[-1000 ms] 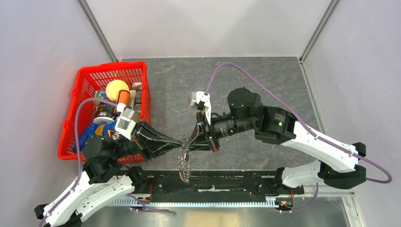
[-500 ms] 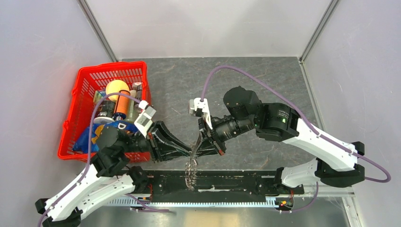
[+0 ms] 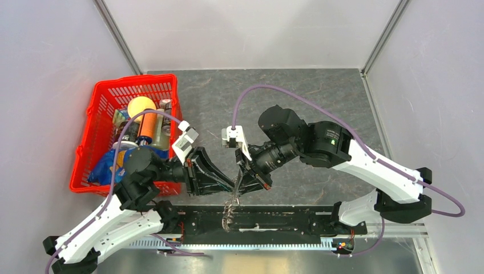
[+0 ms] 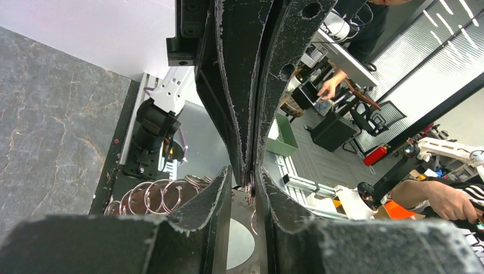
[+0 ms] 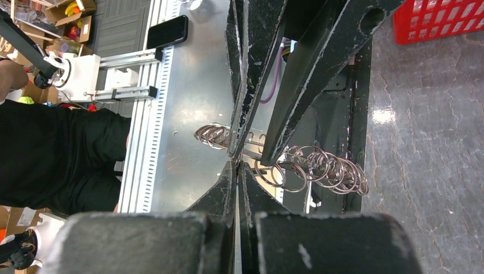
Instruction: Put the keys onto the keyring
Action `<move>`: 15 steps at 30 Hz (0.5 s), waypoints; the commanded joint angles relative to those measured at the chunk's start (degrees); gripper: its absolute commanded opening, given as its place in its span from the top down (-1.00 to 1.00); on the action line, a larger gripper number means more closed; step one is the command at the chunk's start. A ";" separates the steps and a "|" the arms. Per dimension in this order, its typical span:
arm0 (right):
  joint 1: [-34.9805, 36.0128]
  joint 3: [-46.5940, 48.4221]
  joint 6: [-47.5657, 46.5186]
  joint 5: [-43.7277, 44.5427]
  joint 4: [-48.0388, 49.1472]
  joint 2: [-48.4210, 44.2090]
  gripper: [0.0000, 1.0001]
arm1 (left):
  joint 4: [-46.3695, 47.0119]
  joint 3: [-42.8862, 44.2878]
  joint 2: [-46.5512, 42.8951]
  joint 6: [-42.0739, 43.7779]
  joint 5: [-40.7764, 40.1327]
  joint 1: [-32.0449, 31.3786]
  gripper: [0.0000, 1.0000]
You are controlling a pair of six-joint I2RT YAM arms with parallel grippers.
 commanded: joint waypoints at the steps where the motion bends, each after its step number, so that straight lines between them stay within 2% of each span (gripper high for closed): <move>1: 0.27 3.41 -0.98 -1.69 0.45 -0.06 1.00 | -0.06 2.04 0.71 -1.31 1.97 -0.05 0.46; 15: 0.25 5.17 -1.09 -0.65 -0.34 1.60 1.00 | -0.34 1.47 0.83 -1.22 3.79 0.02 0.57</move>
